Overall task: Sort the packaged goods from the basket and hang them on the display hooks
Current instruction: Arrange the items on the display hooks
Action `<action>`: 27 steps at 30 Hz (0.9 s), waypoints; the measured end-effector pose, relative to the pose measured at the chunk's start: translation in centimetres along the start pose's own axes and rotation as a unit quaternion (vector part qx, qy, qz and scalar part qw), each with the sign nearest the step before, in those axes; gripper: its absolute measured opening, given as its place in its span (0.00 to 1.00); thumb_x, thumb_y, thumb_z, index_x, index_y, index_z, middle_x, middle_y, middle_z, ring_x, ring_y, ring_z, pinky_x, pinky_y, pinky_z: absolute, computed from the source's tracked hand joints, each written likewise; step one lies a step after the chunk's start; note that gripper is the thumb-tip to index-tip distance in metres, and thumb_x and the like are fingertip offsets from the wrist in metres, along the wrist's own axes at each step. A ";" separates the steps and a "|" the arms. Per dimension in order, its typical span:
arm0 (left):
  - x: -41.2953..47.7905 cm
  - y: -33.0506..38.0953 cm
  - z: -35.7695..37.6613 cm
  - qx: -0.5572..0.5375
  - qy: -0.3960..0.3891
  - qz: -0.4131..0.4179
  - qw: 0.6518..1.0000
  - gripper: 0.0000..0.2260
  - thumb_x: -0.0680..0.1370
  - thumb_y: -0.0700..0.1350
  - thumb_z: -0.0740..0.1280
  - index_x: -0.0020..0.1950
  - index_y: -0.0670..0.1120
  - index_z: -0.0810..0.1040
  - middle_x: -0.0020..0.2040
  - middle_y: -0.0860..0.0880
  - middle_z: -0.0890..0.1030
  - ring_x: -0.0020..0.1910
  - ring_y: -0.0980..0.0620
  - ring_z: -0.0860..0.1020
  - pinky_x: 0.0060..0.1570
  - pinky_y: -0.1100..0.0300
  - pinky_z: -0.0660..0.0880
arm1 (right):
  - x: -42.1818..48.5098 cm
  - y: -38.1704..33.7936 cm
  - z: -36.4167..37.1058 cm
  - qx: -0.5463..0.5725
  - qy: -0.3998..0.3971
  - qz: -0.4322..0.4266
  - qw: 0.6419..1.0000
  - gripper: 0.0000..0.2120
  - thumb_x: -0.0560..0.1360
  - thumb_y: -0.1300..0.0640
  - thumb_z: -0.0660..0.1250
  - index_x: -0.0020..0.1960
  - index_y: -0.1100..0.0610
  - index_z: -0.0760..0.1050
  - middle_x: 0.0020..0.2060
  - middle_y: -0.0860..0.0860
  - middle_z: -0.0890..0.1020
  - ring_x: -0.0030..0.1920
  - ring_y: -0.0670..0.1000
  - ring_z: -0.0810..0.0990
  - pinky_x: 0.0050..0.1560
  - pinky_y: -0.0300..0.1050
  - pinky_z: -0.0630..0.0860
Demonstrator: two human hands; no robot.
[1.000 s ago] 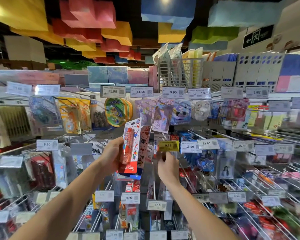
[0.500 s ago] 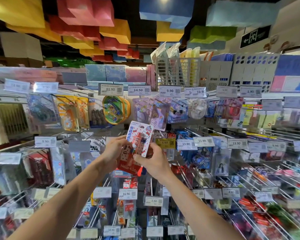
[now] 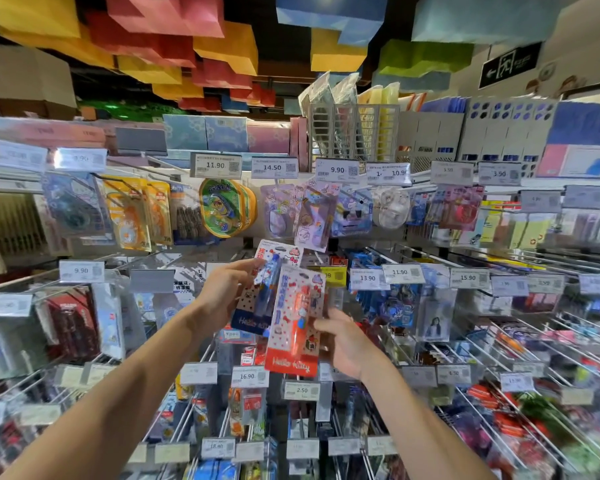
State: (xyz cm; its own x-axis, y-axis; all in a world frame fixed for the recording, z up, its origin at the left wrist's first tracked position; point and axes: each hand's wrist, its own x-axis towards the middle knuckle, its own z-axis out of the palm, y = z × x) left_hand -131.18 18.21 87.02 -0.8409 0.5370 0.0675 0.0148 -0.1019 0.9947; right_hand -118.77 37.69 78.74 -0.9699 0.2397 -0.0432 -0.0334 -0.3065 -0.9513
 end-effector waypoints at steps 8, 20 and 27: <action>0.1 0.3 -0.9 -0.004 -0.057 0.010 0.998 0.29 0.78 0.23 0.52 0.61 0.49 0.83 0.71 0.50 0.77 0.60 0.47 0.82 0.39 0.52 0.83 | 0.9 3.1 -3.9 -0.214 0.103 0.051 0.970 0.22 0.77 0.65 0.66 0.69 0.51 0.74 0.61 0.53 0.83 0.62 0.56 0.80 0.62 0.62 0.78; 0.3 0.7 -2.0 -0.116 -0.117 -0.039 0.986 0.34 0.74 0.23 0.47 0.72 0.45 0.76 0.63 0.41 0.81 0.33 0.50 0.84 0.26 0.61 0.77 | 3.9 2.5 1.2 -0.203 0.137 -0.017 0.969 0.17 0.77 0.50 0.73 0.64 0.49 0.73 0.59 0.48 0.82 0.62 0.53 0.78 0.70 0.57 0.72; 0.9 0.5 -2.7 -0.097 -0.115 -0.052 0.987 0.32 0.76 0.25 0.46 0.72 0.46 0.75 0.61 0.39 0.82 0.36 0.48 0.84 0.27 0.60 0.77 | 4.5 1.5 2.3 -0.211 0.125 -0.075 0.967 0.04 0.81 0.58 0.69 0.55 0.52 0.80 0.48 0.43 0.84 0.52 0.46 0.82 0.61 0.49 0.75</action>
State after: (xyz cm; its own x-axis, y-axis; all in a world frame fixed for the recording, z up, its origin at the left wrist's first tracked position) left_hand -133.44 16.38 87.38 -0.6876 0.7261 0.0041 -0.1869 -0.1824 0.9653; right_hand -123.74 36.13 77.79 -0.8716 0.4831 0.0827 -0.0165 0.1397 -0.9901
